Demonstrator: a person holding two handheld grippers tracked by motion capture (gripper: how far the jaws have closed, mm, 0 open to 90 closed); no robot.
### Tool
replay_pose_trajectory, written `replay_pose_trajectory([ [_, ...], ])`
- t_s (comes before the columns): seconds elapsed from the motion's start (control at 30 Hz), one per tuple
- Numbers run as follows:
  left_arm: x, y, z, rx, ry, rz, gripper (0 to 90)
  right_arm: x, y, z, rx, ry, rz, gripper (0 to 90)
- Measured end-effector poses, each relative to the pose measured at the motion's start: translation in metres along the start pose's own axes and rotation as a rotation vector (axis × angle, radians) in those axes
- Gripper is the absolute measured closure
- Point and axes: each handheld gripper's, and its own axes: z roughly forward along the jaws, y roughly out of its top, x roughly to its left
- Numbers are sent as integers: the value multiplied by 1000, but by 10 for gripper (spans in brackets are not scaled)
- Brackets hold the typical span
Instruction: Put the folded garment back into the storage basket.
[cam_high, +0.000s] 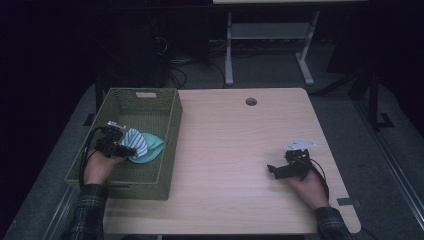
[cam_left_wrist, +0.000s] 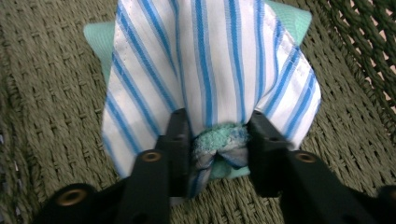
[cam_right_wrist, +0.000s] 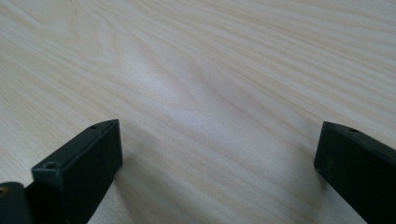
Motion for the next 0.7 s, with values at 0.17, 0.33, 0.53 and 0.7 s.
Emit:
replay_pose_trajectory([
  [0.17, 0, 0, 1, 1, 13, 14, 475, 0, 0, 0, 0, 0, 0, 6],
  [0.33, 0, 1, 2, -2, 21, 3, 319, 0, 0, 0, 0, 0, 0, 6],
  [0.53, 2, 2, -2, -46, 7, -9, 186, 0, 0, 0, -2, 1, -3, 6],
  [0.7, -2, 4, -14, -112, -34, -13, 152, 0, 0, 0, -1, 1, -4, 6],
])
